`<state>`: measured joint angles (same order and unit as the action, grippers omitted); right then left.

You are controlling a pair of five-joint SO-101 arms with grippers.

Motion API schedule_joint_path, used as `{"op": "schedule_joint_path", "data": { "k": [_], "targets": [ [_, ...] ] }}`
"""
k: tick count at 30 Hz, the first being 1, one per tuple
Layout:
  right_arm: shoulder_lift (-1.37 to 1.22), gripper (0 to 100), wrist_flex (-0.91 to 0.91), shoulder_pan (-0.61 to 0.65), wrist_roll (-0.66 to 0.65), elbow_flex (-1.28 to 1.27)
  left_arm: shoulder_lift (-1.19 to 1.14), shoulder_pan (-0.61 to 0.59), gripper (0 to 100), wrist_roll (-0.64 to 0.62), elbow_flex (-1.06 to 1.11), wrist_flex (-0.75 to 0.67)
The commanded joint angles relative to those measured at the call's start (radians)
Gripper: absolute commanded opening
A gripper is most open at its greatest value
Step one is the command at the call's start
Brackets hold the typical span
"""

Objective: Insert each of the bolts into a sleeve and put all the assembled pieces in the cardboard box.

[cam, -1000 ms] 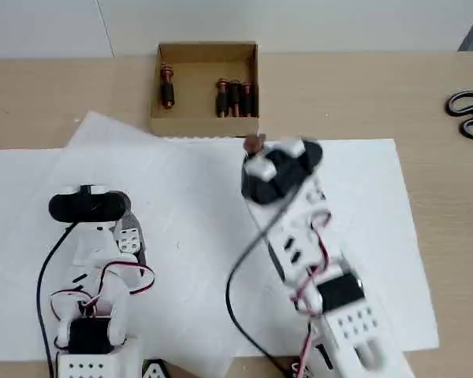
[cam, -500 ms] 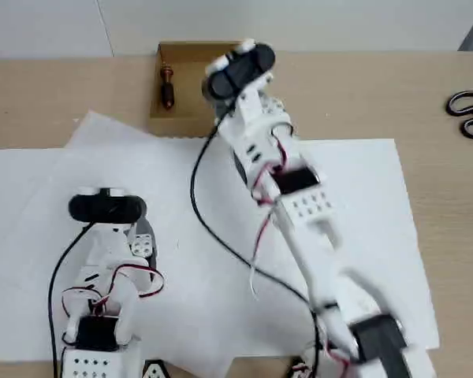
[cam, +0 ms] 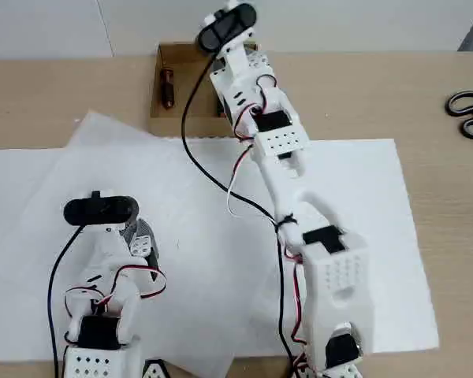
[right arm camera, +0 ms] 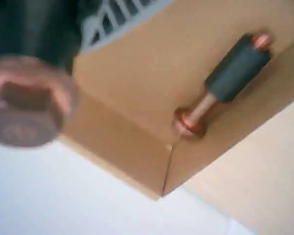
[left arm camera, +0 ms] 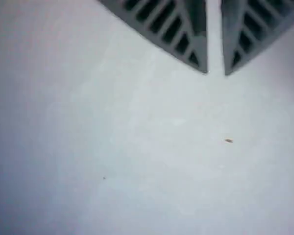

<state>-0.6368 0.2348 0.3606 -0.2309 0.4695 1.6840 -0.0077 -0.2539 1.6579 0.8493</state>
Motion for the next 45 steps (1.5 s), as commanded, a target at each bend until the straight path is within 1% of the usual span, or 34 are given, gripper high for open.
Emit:
{"op": "schedule_joint_path", "data": {
  "k": [1,4,6,8,11,13,15,19,24,26,28,30,33,34,35,40,41,45],
  "targets": [
    [-0.082,0.8,0.004,0.004,-0.055,0.204,0.011,0.003,1,-0.008,-0.002,-0.026],
    [-0.139,0.9,0.079,0.007,-0.064,0.305,0.011,0.003,1,-0.008,-0.002,-0.026],
    [-0.165,2.8,0.108,0.007,-0.064,0.350,0.011,0.003,1,-0.008,-0.002,-0.026],
    [-0.179,7.9,0.136,0.002,-0.066,0.377,0.011,0.003,1,-0.008,-0.002,-0.026],
    [-0.191,18.0,0.191,0.001,-0.066,0.413,0.011,0.003,1,-0.008,-0.002,-0.026],
    [-0.193,22.5,0.220,0.001,-0.068,0.433,0.011,0.003,1,-0.008,-0.002,-0.026],
    [-0.189,23.4,0.240,0.001,-0.078,0.445,0.011,0.003,1,-0.008,-0.002,-0.026],
    [-0.185,23.4,0.255,-0.001,-0.150,0.450,0.011,0.003,1,-0.008,-0.002,-0.026],
    [-0.139,23.4,0.280,-0.005,-0.149,0.450,0.011,0.003,1,-0.008,-0.002,-0.026],
    [-0.097,23.0,0.331,-0.004,-0.147,0.450,0.011,0.005,1,-0.008,-0.002,-0.026],
    [-0.068,19.9,0.389,-0.001,-0.147,0.448,0.011,0.005,1,-0.008,-0.002,-0.026],
    [-0.044,14.3,0.438,0.001,-0.147,0.448,0.011,0.005,1,-0.008,-0.002,-0.026],
    [-0.001,1.7,0.484,0.001,-0.147,0.448,0.011,0.005,1,-0.008,-0.002,-0.026],
    [0.015,0.0,0.504,0.001,-0.147,0.448,0.011,0.005,1,-0.008,-0.002,-0.026],
    [0.030,1.3,0.533,0.001,-0.147,0.448,0.011,0.006,1,-0.008,-0.002,-0.023],
    [0.124,0.2,0.753,0.001,-0.144,0.448,0.011,0.037,1,-0.006,-0.002,-0.021],
    [0.153,0.2,0.797,-0.001,-0.127,0.448,0.011,0.044,1,-0.006,-0.002,-0.021],
    [0.294,0.2,0.983,-0.001,0.011,0.448,0.011,0.049,1,-0.006,-0.002,-0.021]
  ]
}}
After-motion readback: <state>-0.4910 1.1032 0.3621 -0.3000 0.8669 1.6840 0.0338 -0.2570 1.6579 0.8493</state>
